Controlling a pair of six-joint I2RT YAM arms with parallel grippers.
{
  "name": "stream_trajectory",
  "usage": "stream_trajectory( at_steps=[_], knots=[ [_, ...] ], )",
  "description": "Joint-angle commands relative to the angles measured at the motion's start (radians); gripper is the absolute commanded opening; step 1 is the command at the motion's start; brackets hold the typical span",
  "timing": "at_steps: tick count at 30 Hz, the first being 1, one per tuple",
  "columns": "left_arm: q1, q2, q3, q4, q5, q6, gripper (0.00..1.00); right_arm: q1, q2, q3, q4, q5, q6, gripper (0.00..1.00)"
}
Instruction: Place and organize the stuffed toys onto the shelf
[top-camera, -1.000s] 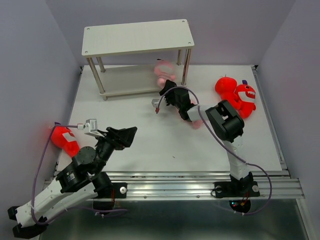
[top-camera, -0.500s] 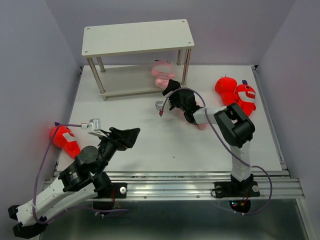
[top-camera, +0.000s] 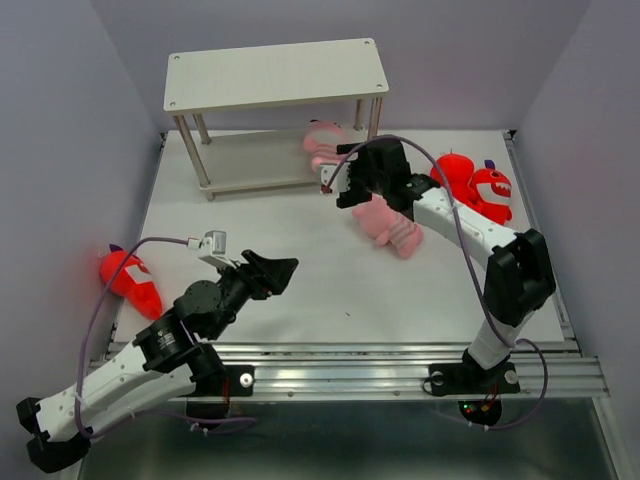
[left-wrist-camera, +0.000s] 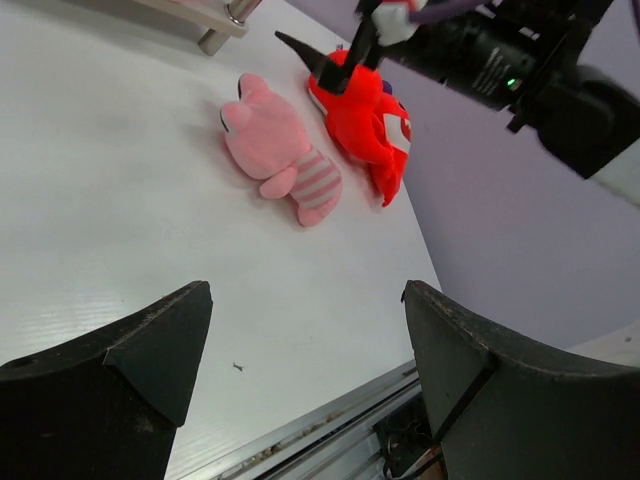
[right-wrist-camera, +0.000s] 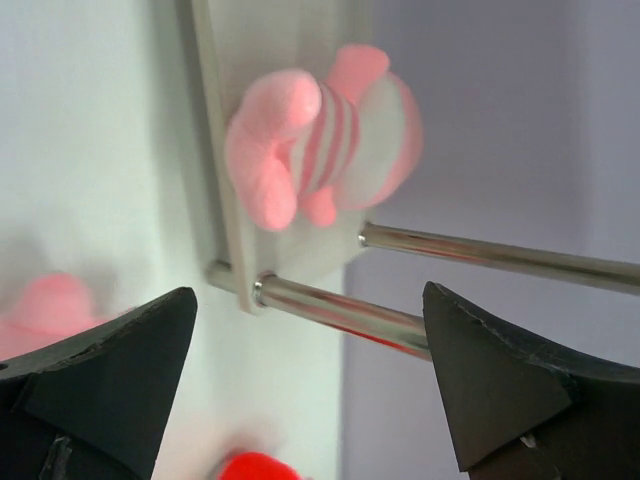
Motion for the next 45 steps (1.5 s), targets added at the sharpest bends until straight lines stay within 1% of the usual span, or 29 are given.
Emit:
stream_trajectory(
  at_steps=[1, 2, 3, 4, 5, 7, 8, 10, 12, 13, 17, 23, 26, 29, 32, 34, 36, 38, 39, 40, 41, 42, 44, 45],
  knots=[
    [0.006, 0.042, -0.009, 0.098, 0.039, -0.011, 0.88, -0.021, -0.073, 0.201, -0.544, -0.185, 0.427, 1.00],
    [0.006, 0.051, -0.015, 0.105, 0.048, -0.013, 0.88, -0.035, -0.073, 0.229, -0.668, -0.225, 0.478, 1.00],
    [0.007, 0.071, -0.021, 0.146, 0.062, -0.016, 0.88, -0.075, -0.078, 0.255, -0.709, -0.306, 0.558, 1.00],
    [0.006, 0.083, -0.026, 0.159, 0.071, -0.017, 0.88, -0.075, -0.084, 0.254, -0.744, -0.354, 0.558, 1.00],
    [0.006, 0.094, -0.030, 0.173, 0.082, -0.020, 0.88, -0.133, -0.091, 0.246, -0.775, -0.444, 0.621, 1.00],
    [0.006, 0.126, -0.044, 0.196, 0.089, -0.027, 0.88, -0.199, -0.101, 0.223, -0.773, -0.509, 0.691, 1.00],
    [0.007, 0.137, -0.047, 0.216, 0.101, -0.031, 0.88, -0.263, -0.099, 0.208, -0.775, -0.561, 0.743, 1.00],
    [0.006, 0.167, -0.060, 0.234, 0.114, -0.037, 0.88, -0.317, -0.088, 0.194, -0.773, -0.592, 0.776, 0.99],
    [0.007, 0.187, -0.069, 0.268, 0.131, -0.047, 0.88, -0.342, -0.059, 0.182, -0.772, -0.583, 0.799, 0.98],
    [0.009, 0.206, -0.078, 0.277, 0.137, -0.051, 0.88, -0.351, -0.047, 0.180, -0.773, -0.574, 0.805, 0.95],
    [0.010, 0.247, -0.099, 0.331, 0.157, -0.068, 0.88, -0.351, 0.004, 0.172, -0.758, -0.557, 0.836, 0.93],
    [0.013, 0.302, -0.142, 0.407, 0.186, -0.099, 0.88, -0.351, 0.071, 0.163, -0.603, -0.457, 0.959, 0.92],
    [0.018, 0.332, -0.153, 0.437, 0.197, -0.105, 0.88, -0.337, 0.114, 0.154, -0.570, -0.422, 0.976, 0.91],
    [0.021, 0.361, -0.162, 0.472, 0.217, -0.113, 0.88, -0.301, 0.139, 0.114, -0.479, -0.344, 0.989, 0.89],
    [0.021, 0.393, -0.170, 0.503, 0.235, -0.123, 0.88, -0.291, 0.168, 0.088, -0.422, -0.323, 1.009, 0.86],
    [0.021, 0.414, -0.175, 0.515, 0.244, -0.132, 0.88, -0.291, 0.185, 0.091, -0.418, -0.300, 1.011, 0.80],
    [0.021, 0.431, -0.179, 0.533, 0.256, -0.140, 0.87, -0.291, 0.197, 0.096, -0.416, -0.276, 1.005, 0.70],
    [0.021, 0.439, -0.184, 0.549, 0.266, -0.145, 0.87, -0.291, 0.194, 0.091, -0.418, -0.283, 0.999, 0.61],
    [0.021, 0.442, -0.185, 0.556, 0.269, -0.146, 0.87, -0.291, 0.188, 0.079, -0.419, -0.294, 0.997, 0.54],
    [0.023, 0.448, -0.192, 0.564, 0.273, -0.148, 0.87, -0.291, 0.171, 0.073, -0.424, -0.308, 0.996, 0.36],
    [0.023, 0.453, -0.195, 0.581, 0.283, -0.146, 0.87, -0.291, 0.159, 0.065, -0.436, -0.322, 0.994, 0.28],
    [0.021, 0.459, -0.195, 0.592, 0.289, -0.143, 0.87, -0.291, 0.130, 0.048, -0.441, -0.357, 0.994, 0.17],
    [0.023, 0.474, -0.198, 0.633, 0.318, -0.125, 0.87, -0.302, 0.093, 0.030, -0.460, -0.426, 1.005, 0.05],
    [0.023, 0.474, -0.196, 0.648, 0.329, -0.119, 0.88, -0.302, 0.071, 0.022, -0.465, -0.453, 1.012, 0.05]
  ],
)
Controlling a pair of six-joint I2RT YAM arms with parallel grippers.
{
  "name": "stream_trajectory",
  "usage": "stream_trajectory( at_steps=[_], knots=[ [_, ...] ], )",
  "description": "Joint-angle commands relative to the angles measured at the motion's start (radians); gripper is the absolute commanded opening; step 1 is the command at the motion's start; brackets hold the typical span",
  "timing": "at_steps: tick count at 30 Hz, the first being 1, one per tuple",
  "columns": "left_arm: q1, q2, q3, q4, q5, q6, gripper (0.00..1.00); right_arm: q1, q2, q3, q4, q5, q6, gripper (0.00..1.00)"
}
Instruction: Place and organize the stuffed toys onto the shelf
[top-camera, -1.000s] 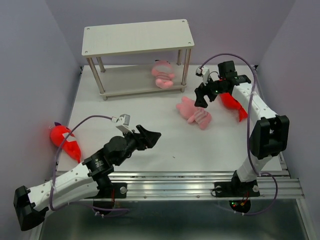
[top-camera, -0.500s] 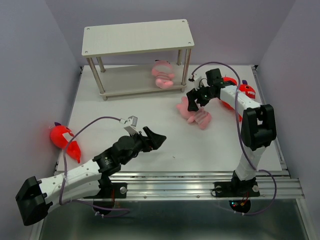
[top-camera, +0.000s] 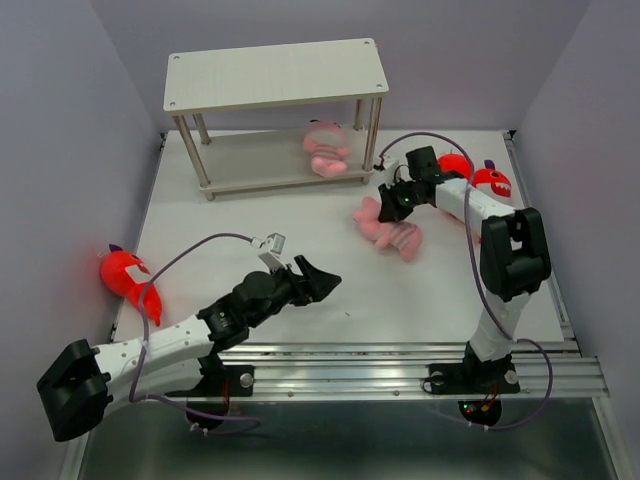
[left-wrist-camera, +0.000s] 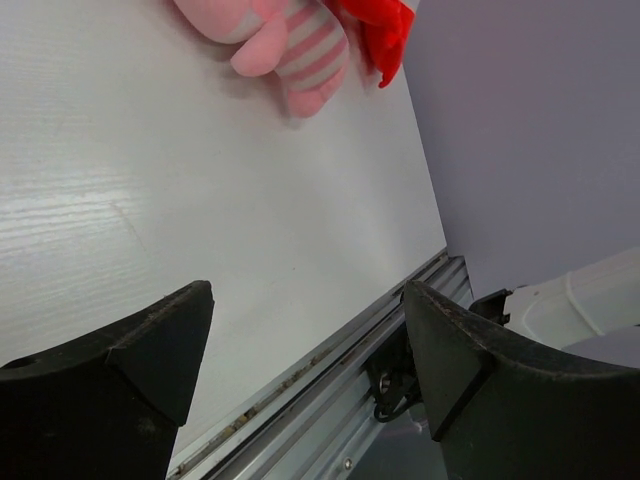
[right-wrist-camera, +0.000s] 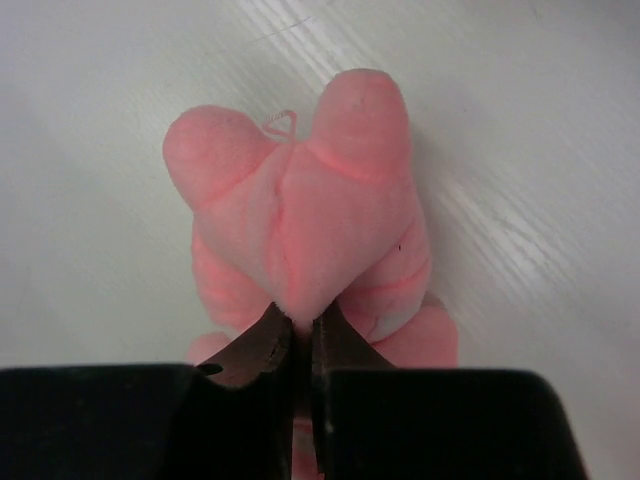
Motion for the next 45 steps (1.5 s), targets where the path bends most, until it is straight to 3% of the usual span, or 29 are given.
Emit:
stream_trajectory(
  at_steps=[1, 4, 8, 10, 15, 20, 30, 35, 45],
  knots=[
    [0.003, 0.020, -0.009, 0.151, 0.057, 0.032, 0.88, -0.023, -0.139, -0.048, -0.024, -0.138, 0.025, 0.01],
    [0.005, 0.052, 0.005, 0.212, 0.103, 0.053, 0.88, -0.066, -0.222, -0.069, -0.024, -0.302, 0.113, 0.01],
    [0.002, 0.118, 0.028, 0.414, 0.183, 0.070, 0.88, -0.107, -0.345, -0.057, -0.004, -0.493, 0.277, 0.01],
    [0.003, 0.179, 0.069, 0.472, 0.215, 0.077, 0.88, -0.116, -0.409, -0.051, 0.069, -0.548, 0.445, 0.01],
    [-0.006, 0.340, 0.208, 0.590, 0.280, 0.083, 0.88, -0.126, -0.560, -0.172, 0.415, -0.513, 0.905, 0.01],
    [-0.026, 0.440, 0.376, 0.616, 0.304, 0.103, 0.88, -0.136, -0.649, -0.313, 0.672, -0.410, 1.251, 0.01],
    [-0.052, 0.526, 0.485, 0.553, 0.283, 0.101, 0.86, -0.136, -0.730, -0.462, 0.878, -0.364, 1.513, 0.01],
    [-0.054, 0.532, 0.512, 0.455, 0.245, 0.112, 0.83, -0.136, -0.747, -0.482, 0.902, -0.359, 1.549, 0.01],
    [-0.057, 0.504, 0.539, 0.441, 0.208, 0.133, 0.82, -0.136, -0.770, -0.573, 1.048, -0.369, 1.673, 0.01]
  ],
)
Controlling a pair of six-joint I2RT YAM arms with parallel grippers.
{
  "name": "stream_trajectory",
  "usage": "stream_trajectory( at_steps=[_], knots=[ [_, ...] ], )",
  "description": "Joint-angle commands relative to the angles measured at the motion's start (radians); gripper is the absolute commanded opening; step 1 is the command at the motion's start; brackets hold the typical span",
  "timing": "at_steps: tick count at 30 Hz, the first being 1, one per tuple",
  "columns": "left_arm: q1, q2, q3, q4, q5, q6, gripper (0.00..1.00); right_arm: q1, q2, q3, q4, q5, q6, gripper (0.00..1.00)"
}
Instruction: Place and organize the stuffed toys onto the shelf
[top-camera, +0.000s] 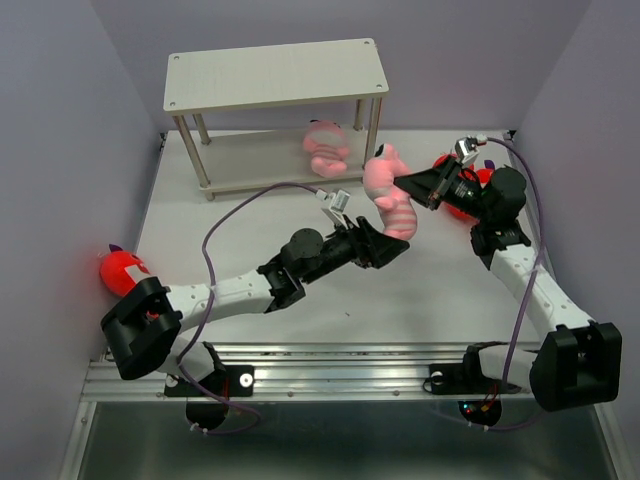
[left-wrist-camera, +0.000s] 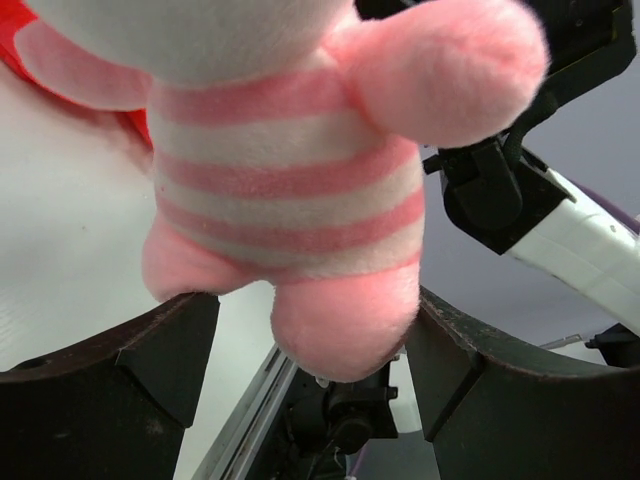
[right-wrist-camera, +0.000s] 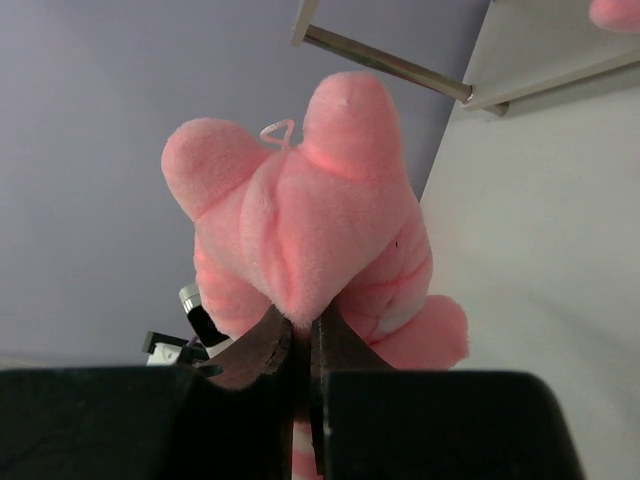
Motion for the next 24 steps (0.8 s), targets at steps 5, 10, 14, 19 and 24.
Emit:
stream_trajectory(
  at_steps=[5, 10, 14, 19, 24],
  knots=[
    [-0.012, -0.037, 0.086, 0.057, 0.000, 0.021, 0.81, 0.001, -0.045, -0.040, 0.127, 0.002, 0.067, 0.01],
    [-0.017, -0.066, 0.071, 0.076, -0.017, 0.008, 0.77, 0.001, -0.041, -0.049, 0.144, 0.016, 0.063, 0.01],
    [-0.017, -0.080, 0.065, 0.072, -0.049, 0.006, 0.73, 0.001, -0.041, -0.074, 0.176, 0.019, 0.081, 0.01],
    [-0.017, -0.093, 0.060, 0.085, -0.067, -0.005, 0.64, 0.001, -0.056, -0.097, 0.182, 0.014, 0.063, 0.01],
    [-0.018, -0.097, 0.056, 0.092, -0.072, -0.012, 0.52, 0.001, -0.068, -0.123, 0.182, 0.011, 0.041, 0.01]
  ],
)
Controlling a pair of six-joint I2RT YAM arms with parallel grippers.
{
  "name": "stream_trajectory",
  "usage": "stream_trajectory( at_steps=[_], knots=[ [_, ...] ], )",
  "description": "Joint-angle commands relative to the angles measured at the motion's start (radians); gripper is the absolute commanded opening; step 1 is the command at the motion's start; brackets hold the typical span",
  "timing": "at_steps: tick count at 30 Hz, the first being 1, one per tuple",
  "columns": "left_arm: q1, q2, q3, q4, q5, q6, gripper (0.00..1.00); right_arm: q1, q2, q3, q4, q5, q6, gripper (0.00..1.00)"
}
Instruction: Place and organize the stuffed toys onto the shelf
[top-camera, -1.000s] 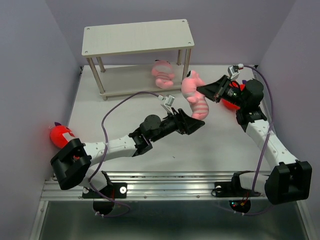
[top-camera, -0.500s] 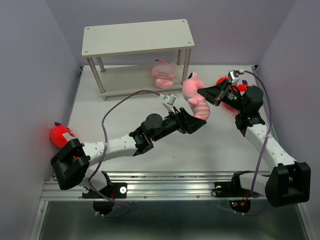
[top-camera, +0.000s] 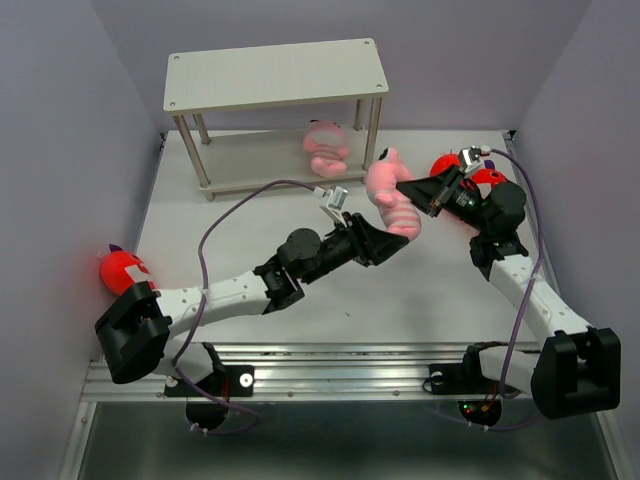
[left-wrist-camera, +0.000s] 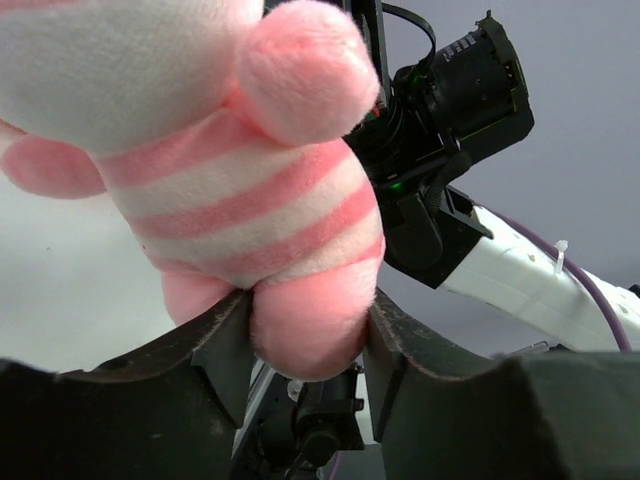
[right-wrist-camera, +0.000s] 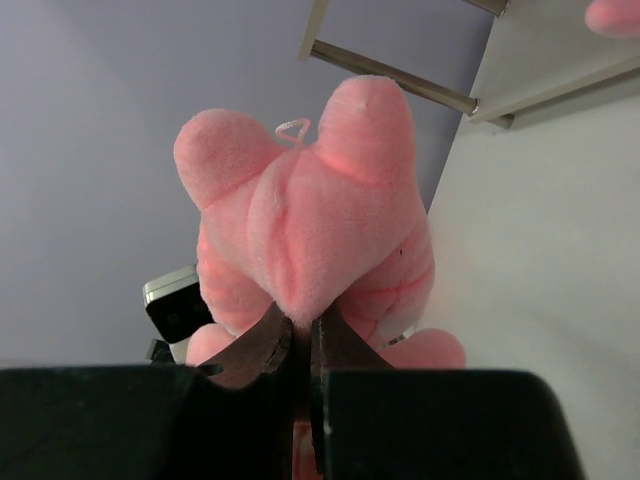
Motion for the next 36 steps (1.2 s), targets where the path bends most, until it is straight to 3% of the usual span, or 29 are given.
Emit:
stream_trajectory(
  at_steps=[1, 3, 7, 9, 15, 18, 19, 22, 23, 25, 29, 32, 36],
  knots=[
    [0.003, -0.060, 0.014, 0.114, -0.046, -0.002, 0.47, 0.002, -0.032, -0.014, 0.050, -0.033, -0.033, 0.01],
    [0.005, -0.066, 0.006, 0.114, -0.055, -0.006, 0.42, 0.002, -0.036, -0.014, 0.051, -0.035, -0.038, 0.01],
    [0.006, -0.089, -0.025, 0.111, -0.094, -0.014, 0.21, 0.002, -0.045, -0.017, 0.053, -0.039, -0.058, 0.01],
    [0.008, -0.109, -0.043, 0.085, -0.115, -0.011, 0.01, 0.002, -0.048, -0.018, 0.053, -0.044, -0.073, 0.01],
    [0.009, -0.187, -0.060, -0.108, -0.167, 0.086, 0.00, 0.002, -0.054, 0.001, 0.050, -0.088, -0.196, 0.11],
    [0.009, -0.235, -0.077, -0.205, -0.177, 0.126, 0.00, 0.002, -0.054, 0.009, 0.045, -0.131, -0.249, 0.32],
    [0.008, -0.256, -0.080, -0.231, -0.183, 0.158, 0.00, 0.002, -0.052, 0.011, 0.044, -0.156, -0.283, 0.62],
    [0.008, -0.293, -0.074, -0.381, -0.226, 0.224, 0.00, 0.002, -0.048, 0.015, 0.039, -0.214, -0.366, 0.96],
    [0.011, -0.301, -0.060, -0.485, -0.273, 0.241, 0.00, 0.002, -0.048, 0.021, 0.039, -0.231, -0.392, 1.00],
    [0.012, -0.322, -0.029, -0.646, -0.324, 0.290, 0.00, -0.007, -0.054, 0.031, 0.027, -0.285, -0.489, 1.00],
    [0.020, -0.339, 0.035, -0.846, -0.460, 0.368, 0.00, -0.026, -0.074, 0.064, -0.169, -0.312, -0.728, 1.00],
    [0.037, -0.310, 0.095, -1.028, -0.548, 0.438, 0.00, -0.035, -0.091, 0.067, -0.436, -0.271, -0.961, 1.00],
    [0.103, -0.252, 0.135, -1.092, -0.565, 0.560, 0.00, -0.035, -0.132, 0.025, -0.565, -0.207, -1.194, 1.00]
  ],
)
